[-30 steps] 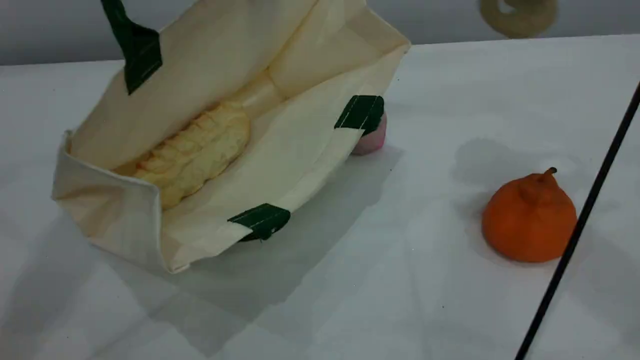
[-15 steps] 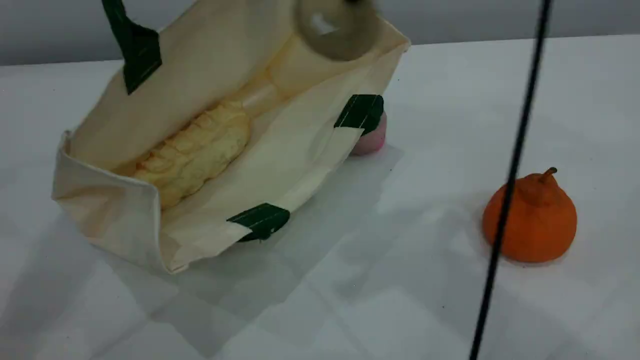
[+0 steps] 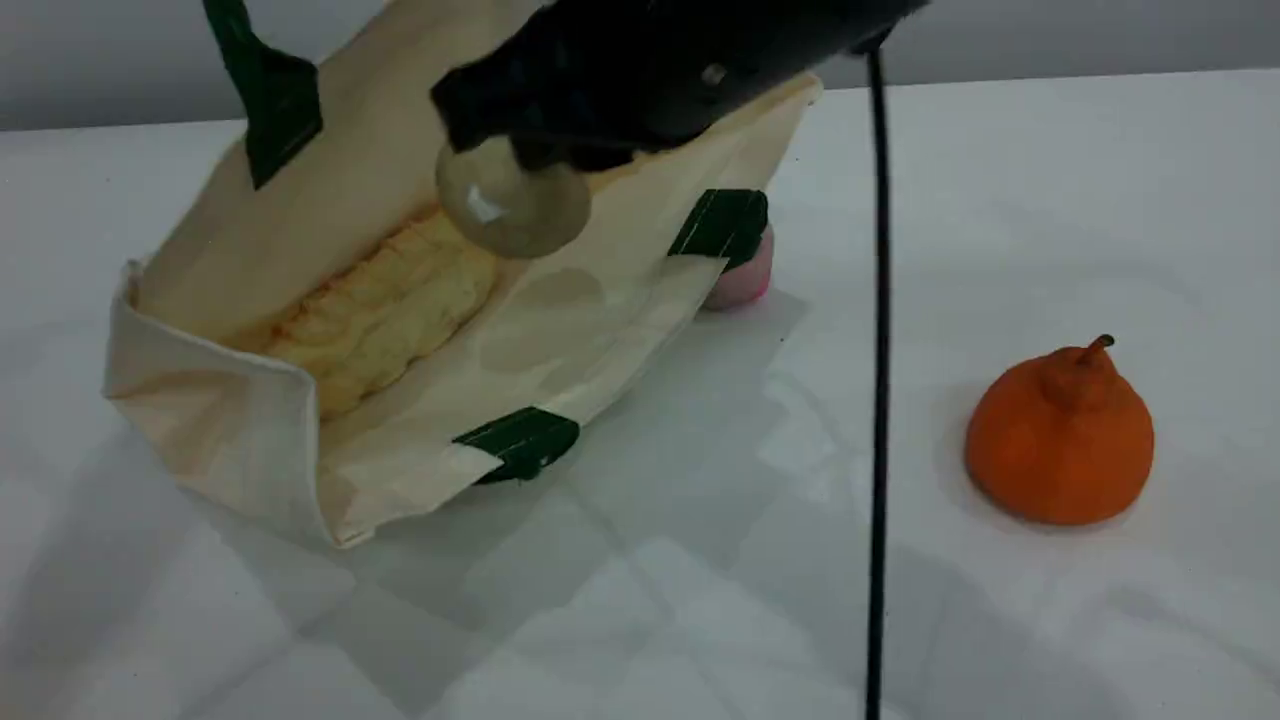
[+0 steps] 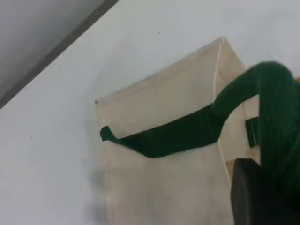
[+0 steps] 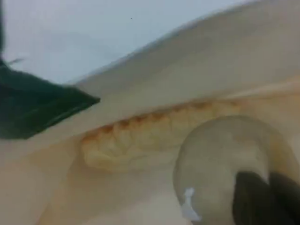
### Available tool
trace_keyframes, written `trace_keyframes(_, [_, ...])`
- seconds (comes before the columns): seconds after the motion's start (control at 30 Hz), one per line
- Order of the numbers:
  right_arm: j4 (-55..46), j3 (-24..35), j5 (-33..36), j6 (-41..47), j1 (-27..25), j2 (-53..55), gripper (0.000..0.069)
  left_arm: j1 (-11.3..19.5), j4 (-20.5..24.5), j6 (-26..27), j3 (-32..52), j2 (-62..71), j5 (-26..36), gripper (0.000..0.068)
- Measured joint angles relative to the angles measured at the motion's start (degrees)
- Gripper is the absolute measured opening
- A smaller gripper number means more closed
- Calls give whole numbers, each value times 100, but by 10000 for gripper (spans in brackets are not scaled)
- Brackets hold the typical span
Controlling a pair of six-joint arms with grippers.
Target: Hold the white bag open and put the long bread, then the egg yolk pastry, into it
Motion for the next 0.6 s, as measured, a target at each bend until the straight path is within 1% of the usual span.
trace_keyframes(0.1, [0,-88,-333,4,0,225,25,0,-4,-5,0,0,0,71])
trace_keyframes(0.17, [16,-88,-485,4,0,266,40,0,-4,-5,0,0,0,71])
trace_keyframes(0.27, [46,-128,-607,4,0,275,111,0,-4,-5,0,0,0,71])
trace_keyframes(0.3, [46,-163,-589,12,0,281,153,0,-4,-5,0,0,0,71])
trace_keyframes(0.43, [46,-184,-490,336,0,280,365,0,-4,-5,0,0,14,71])
trace_keyframes(0.47, [46,-184,-490,440,0,242,437,0,-4,-5,0,0,0,71])
trace_keyframes(0.53, [25,-184,-417,496,-6,136,538,0,-4,-5,0,0,-6,71])
trace_keyframes(0.6, [0,-179,-124,384,-6,-30,613,0,-4,-5,0,0,-6,71])
